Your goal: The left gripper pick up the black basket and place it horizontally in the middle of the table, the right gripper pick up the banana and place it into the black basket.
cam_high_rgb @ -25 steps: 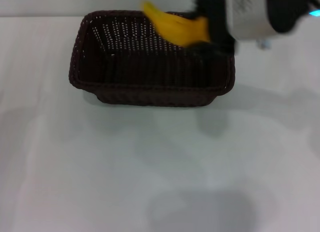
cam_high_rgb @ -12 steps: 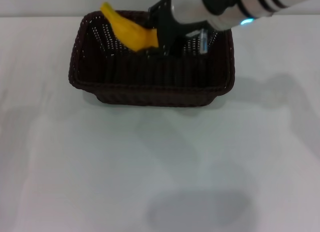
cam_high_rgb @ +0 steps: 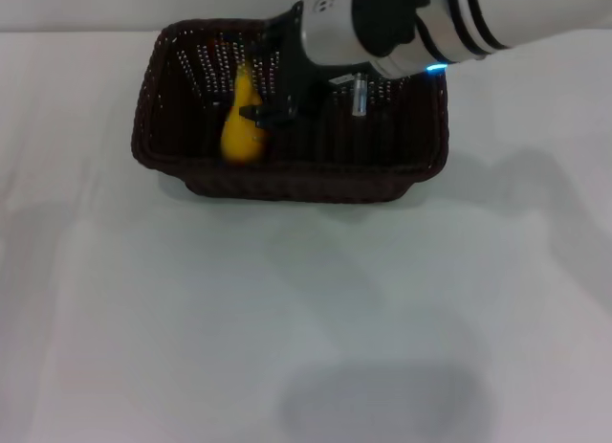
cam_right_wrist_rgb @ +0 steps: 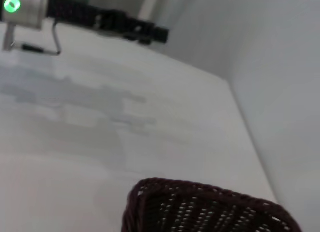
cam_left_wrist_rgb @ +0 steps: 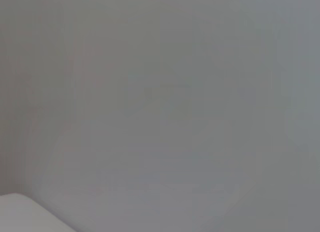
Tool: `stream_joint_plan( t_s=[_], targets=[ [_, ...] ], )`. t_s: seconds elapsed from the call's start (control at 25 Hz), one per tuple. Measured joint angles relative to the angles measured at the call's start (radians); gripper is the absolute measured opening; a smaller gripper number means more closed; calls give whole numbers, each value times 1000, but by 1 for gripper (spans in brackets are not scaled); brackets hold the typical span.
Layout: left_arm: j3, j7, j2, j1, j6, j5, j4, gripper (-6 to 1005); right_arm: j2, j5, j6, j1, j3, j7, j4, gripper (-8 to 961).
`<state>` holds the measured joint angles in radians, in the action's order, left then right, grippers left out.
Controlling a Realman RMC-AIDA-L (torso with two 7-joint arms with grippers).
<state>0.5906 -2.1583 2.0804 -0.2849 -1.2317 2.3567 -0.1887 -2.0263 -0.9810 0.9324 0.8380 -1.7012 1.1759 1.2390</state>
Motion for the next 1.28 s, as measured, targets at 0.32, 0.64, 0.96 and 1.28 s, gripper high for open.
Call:
stream_joint_plan(
  t_s=[0.32, 0.64, 0.96, 1.28],
  targets=[
    [0, 0, 0, 3, -2, -3, 0, 791, 5, -161, -78, -132, 124, 81, 10, 812],
    [0, 0, 0, 12, -2, -7, 0, 790, 7, -459, -150, -301, 328, 257, -12, 846],
    [0, -11, 1, 24, -2, -8, 0, 791, 11, -1108, -37, -449, 453, 731, -289, 846],
    [3, -22, 0, 40, -35, -24, 0, 791, 6, -1560, 242, -439, 530, 1254, -777, 846]
  ],
)
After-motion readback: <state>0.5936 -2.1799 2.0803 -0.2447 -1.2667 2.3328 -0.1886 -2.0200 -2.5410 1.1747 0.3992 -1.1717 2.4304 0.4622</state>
